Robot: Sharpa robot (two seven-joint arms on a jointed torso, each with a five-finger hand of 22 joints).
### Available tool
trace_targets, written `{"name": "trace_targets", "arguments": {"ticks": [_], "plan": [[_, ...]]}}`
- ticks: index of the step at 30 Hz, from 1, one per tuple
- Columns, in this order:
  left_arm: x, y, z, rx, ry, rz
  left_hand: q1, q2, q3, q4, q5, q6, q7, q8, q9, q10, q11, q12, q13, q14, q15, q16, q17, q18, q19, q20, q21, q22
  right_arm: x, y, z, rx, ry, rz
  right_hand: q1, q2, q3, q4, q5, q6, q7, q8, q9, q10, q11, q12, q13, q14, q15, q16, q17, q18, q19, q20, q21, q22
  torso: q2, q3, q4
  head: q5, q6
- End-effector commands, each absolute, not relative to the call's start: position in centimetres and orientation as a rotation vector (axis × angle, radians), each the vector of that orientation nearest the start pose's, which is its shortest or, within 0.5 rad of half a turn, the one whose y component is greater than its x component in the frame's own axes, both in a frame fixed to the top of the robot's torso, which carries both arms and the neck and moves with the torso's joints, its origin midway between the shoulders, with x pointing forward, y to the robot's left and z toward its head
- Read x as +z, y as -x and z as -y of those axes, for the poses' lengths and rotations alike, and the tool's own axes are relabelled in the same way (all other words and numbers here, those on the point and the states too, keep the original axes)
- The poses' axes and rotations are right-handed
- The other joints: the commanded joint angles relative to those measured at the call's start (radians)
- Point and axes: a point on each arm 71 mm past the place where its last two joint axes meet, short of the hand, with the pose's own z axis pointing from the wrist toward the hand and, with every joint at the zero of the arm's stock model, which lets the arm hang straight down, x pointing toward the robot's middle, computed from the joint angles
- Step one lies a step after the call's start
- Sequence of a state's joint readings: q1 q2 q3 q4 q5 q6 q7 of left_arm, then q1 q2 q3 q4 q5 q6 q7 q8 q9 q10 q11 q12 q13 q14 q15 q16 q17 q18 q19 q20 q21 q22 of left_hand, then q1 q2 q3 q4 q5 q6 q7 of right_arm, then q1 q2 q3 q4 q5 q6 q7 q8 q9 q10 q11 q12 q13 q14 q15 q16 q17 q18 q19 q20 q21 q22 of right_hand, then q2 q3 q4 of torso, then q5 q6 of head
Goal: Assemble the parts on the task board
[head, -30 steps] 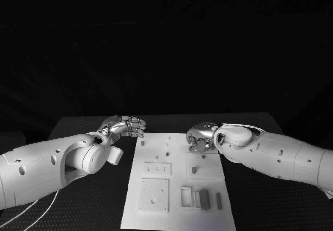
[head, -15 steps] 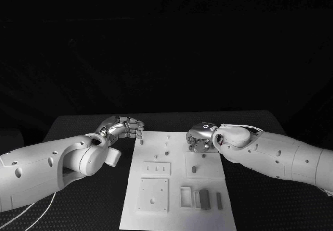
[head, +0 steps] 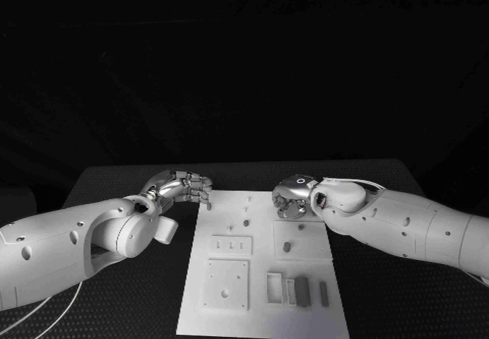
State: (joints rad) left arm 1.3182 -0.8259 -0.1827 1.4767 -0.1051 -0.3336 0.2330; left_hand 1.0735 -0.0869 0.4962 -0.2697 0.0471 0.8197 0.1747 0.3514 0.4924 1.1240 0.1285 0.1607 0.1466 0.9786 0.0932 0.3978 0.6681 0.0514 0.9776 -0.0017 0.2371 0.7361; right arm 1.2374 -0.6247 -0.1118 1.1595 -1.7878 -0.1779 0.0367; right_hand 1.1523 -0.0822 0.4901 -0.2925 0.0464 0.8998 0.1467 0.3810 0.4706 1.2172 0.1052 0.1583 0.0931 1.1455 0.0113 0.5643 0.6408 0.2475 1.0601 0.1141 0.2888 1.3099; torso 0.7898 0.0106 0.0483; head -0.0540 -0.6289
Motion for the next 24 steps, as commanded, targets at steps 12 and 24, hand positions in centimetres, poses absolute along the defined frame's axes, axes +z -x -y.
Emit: {"name": "trace_targets", "arguments": {"ticks": [12,24], "plan": [[-18.29,-50.00,-21.39,-1.347,1.014,-1.625,-0.009,-0.002,-0.006,0.002,0.003,-0.003,0.005,-0.006,-0.002,0.006,0.003,-0.006,0.001,-0.001,0.004,-0.007,0.003,0.007,-0.006,-0.001,-0.005,0.001,-23.31,-53.26,18.49,0.308,0.718,-1.735,0.065,-0.002,0.156,0.000,0.004,0.096,-0.030,0.011,0.009,0.097,-0.039,0.013,0.034,0.068,-0.036,0.059,0.077,0.014,0.065,-0.035,0.093,0.025,0.011,0.0041,0.0009,-0.001,0.003],[-18.29,-49.96,-21.34,-1.349,1.014,-1.628,-0.010,-0.004,-0.007,0.000,0.003,-0.006,0.008,-0.009,-0.003,0.003,0.005,-0.010,0.000,-0.002,0.005,-0.010,0.005,0.007,-0.007,0.000,-0.007,0.002,-23.51,-53.07,18.16,0.299,0.703,-1.696,0.064,-0.002,0.165,-0.001,0.004,0.111,-0.035,0.009,0.013,0.112,-0.045,0.009,0.045,0.074,-0.042,0.070,0.098,0.014,0.067,-0.041,0.124,0.025,0.017,0.0046,0.0019,-0.002,0.010]]}}
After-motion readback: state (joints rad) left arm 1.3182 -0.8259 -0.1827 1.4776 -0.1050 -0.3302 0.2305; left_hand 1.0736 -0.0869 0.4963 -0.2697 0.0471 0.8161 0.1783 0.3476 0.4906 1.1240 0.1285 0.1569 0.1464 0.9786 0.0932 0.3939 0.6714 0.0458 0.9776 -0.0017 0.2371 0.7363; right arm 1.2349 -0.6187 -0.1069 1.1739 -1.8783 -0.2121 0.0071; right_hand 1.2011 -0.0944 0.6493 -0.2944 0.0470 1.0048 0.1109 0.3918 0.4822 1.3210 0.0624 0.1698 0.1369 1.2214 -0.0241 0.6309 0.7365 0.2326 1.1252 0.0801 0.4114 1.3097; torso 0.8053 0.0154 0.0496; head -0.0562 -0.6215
